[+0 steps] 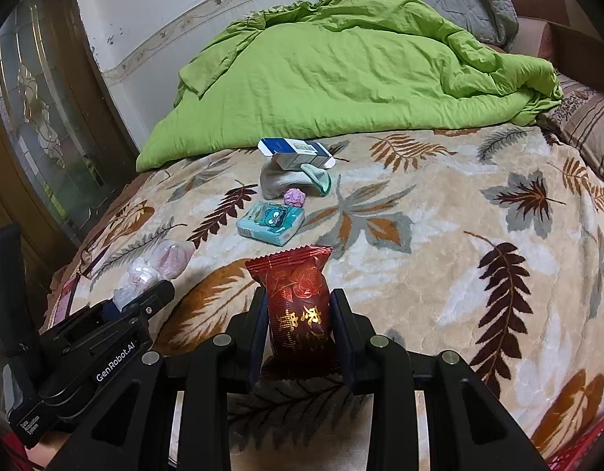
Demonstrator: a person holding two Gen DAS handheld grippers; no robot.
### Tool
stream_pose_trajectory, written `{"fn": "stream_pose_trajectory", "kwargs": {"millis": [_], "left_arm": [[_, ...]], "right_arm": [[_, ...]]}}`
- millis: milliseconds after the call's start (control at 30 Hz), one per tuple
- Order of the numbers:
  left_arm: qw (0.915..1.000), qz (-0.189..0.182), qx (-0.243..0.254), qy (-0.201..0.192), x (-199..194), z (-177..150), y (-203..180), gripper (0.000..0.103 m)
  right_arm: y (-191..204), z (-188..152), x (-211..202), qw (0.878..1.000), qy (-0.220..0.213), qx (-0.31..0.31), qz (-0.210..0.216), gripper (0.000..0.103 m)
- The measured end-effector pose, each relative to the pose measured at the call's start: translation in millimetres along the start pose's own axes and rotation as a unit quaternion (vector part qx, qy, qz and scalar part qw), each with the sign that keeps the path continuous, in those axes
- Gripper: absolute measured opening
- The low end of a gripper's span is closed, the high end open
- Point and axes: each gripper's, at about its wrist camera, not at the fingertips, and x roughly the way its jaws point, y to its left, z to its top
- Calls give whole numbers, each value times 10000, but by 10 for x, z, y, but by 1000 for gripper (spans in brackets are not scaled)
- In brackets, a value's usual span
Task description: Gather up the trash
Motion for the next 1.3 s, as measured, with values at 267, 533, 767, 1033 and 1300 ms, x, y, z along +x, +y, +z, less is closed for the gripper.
{"fn": "stream_pose_trajectory", "kwargs": {"millis": [267,533,767,1033,1300], "left_arm": [[9999,11,76,-67,-40,4,-18,32],[9999,18,99,-104,-66,-2,-17,32],[9999,18,102,-104,-68,-4,-20,32],[9999,15,101,-106,-65,-7,-21,32],[9999,12,100,-106,-67,-8,-21,32]], "right_arm": [[-2,-5,-5,10000,-3,6,-58,34],[-6,-8,-9,9999,-8,3,-108,34],[-12,-9,-8,9999,-2,-1,-110,34],[-11,-9,-9,9999,-5,-3,-112,34],[-7,-6,-6,9999,-4,-3,-110,34]]}}
